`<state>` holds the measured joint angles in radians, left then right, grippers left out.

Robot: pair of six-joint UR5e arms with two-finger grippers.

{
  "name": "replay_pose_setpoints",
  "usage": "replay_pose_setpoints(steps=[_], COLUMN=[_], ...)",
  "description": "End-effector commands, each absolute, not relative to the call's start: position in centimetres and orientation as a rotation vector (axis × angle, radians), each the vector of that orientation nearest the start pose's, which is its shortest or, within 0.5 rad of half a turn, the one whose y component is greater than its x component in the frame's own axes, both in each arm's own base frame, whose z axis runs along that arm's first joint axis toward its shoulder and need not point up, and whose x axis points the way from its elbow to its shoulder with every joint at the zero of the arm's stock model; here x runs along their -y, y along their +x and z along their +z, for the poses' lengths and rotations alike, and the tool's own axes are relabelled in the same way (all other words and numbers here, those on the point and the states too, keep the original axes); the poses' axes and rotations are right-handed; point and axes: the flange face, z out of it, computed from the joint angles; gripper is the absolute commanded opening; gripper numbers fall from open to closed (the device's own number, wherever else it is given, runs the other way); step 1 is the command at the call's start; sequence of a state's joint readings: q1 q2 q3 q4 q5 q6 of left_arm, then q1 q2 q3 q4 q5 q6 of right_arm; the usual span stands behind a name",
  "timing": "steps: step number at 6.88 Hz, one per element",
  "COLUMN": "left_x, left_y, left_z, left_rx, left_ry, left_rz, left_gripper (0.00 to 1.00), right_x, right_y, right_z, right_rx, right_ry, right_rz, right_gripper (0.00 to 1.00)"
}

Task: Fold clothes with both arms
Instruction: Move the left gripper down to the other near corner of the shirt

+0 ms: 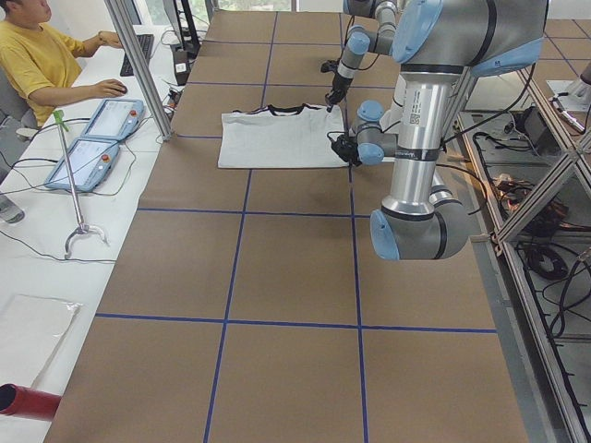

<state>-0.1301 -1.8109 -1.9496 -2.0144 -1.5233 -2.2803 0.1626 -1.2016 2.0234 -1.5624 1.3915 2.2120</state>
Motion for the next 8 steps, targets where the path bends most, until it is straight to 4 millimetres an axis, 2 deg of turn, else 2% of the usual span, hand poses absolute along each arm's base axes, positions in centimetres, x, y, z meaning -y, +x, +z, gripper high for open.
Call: replay_pose_setpoints(steps=[1, 2, 3, 5, 6, 7, 8], left_x=[20.8, 21.0, 20.9, 19.8, 18.7, 18.5, 18.3], left_y=[53.2, 52.9, 51.6, 48.0, 46.9, 45.7, 43.1], left_z=[30.4, 30.2, 28.5, 24.8, 23.4, 22.2, 19.9], left_rx=[-1.071, -1.077, -1.115, -1.15, -1.149, -1.173, -1.212], left_ry=[-0.274, -0.27, -0.281, -0.3, -0.318, -0.332, -0.35], left_rz=[-0.779, -0.778, -0.774, -0.763, -0.751, -0.752, -0.746], left_gripper=[0.0, 0.0, 0.0, 0.0, 0.0, 0.0, 0.0], right_x=[23.9, 23.9, 23.8, 20.7, 18.9, 17.8, 17.0], right_y=[-52.8, -52.8, -52.8, -52.6, -51.8, -50.6, -49.3], right_z=[26.5, 26.5, 25.8, 24.4, 24.3, 24.7, 24.4], right_rx=[0.869, 0.87, 0.884, 0.914, 0.92, 0.921, 0.934], right_ry=[-0.033, -0.034, -0.037, -0.072, -0.092, -0.102, -0.129], right_rz=[0.827, 0.827, 0.826, 0.788, 0.762, 0.744, 0.754], right_gripper=[0.0, 0.0, 0.0, 0.0, 0.0, 0.0, 0.0])
